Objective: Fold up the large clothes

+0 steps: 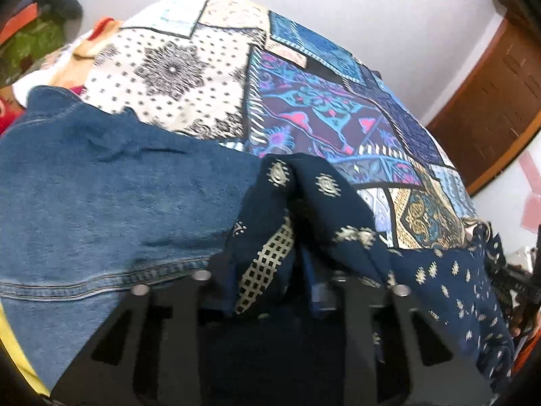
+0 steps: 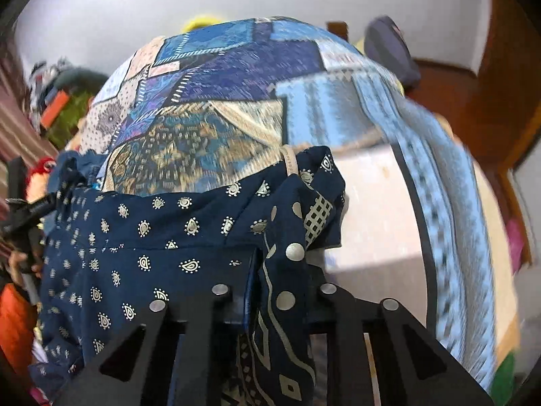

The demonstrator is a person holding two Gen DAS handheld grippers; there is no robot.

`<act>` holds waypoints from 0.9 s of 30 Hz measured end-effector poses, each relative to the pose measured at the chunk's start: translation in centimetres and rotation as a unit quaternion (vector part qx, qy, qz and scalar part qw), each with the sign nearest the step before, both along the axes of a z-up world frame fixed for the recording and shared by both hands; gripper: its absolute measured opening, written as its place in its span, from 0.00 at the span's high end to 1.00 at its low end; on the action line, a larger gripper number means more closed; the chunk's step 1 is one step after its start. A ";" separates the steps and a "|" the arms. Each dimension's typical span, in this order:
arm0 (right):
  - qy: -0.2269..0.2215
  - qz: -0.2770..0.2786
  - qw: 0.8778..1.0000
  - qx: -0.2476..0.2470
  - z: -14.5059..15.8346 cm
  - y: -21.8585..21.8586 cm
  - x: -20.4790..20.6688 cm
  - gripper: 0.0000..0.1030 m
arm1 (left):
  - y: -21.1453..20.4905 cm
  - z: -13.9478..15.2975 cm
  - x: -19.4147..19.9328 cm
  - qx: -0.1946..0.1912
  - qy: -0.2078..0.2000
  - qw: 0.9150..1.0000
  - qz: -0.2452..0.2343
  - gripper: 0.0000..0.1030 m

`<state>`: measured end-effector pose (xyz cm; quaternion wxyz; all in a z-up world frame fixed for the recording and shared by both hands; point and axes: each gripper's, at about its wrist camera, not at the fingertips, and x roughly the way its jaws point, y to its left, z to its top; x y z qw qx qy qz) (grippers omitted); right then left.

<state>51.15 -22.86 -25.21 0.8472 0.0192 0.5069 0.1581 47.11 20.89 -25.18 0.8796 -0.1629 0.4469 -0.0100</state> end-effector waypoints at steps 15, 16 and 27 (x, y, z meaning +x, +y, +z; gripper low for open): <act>-0.051 0.024 0.998 -0.004 3.3 7.4 7.9 0.91 | 5.8 4.1 -1.8 0.082 -0.013 0.995 0.064 0.92; -0.056 0.028 0.998 -0.015 3.1 7.7 7.8 0.91 | 6.4 3.3 -1.7 0.082 0.000 0.994 0.072 0.92; -0.044 0.059 0.993 -0.090 0.3 6.7 7.4 0.90 | 10.7 0.3 -5.8 0.118 0.033 0.983 0.137 0.92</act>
